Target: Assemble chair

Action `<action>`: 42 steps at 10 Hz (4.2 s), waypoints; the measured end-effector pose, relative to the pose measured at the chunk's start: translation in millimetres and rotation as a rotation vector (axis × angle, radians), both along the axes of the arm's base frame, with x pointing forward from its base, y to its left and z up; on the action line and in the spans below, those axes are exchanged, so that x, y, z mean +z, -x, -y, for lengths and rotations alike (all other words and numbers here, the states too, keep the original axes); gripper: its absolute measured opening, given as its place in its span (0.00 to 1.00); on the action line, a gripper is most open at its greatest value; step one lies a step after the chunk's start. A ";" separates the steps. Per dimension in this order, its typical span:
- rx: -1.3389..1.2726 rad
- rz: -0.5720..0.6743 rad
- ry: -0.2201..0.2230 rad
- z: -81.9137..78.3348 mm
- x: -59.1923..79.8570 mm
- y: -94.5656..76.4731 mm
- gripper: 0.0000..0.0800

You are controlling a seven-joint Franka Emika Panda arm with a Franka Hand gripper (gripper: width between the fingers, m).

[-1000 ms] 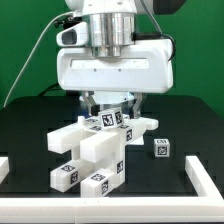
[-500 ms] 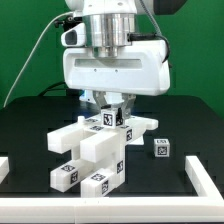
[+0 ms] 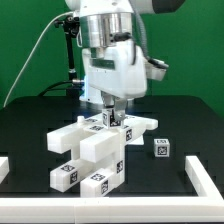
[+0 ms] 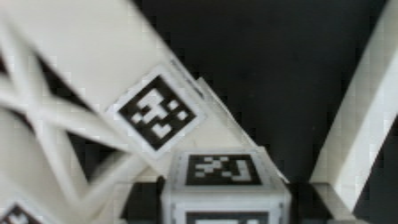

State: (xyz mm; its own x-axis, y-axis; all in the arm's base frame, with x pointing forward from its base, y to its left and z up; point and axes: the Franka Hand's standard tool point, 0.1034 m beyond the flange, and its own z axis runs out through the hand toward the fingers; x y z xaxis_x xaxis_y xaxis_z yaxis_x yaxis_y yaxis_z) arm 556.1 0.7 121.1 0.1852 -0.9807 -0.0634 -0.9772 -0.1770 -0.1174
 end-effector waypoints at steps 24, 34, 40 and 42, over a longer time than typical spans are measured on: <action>0.579 0.042 0.069 6.3 -1.3 0.8 0.35; 0.307 0.030 0.011 -0.8 -1.2 0.5 0.71; 0.979 0.039 0.071 -5.1 -3.8 2.6 0.81; 1.477 0.052 0.175 3.0 -4.2 -8.1 0.81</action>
Offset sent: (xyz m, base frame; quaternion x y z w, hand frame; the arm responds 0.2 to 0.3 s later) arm 0.0000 0.0000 0.0000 0.0000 0.0000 -0.0650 0.9979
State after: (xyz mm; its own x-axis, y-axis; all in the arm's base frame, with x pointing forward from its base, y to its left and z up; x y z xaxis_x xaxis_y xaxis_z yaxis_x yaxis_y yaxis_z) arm 564.1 -2.2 116.9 0.9928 0.0969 0.0700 0.0984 -0.9950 -0.0191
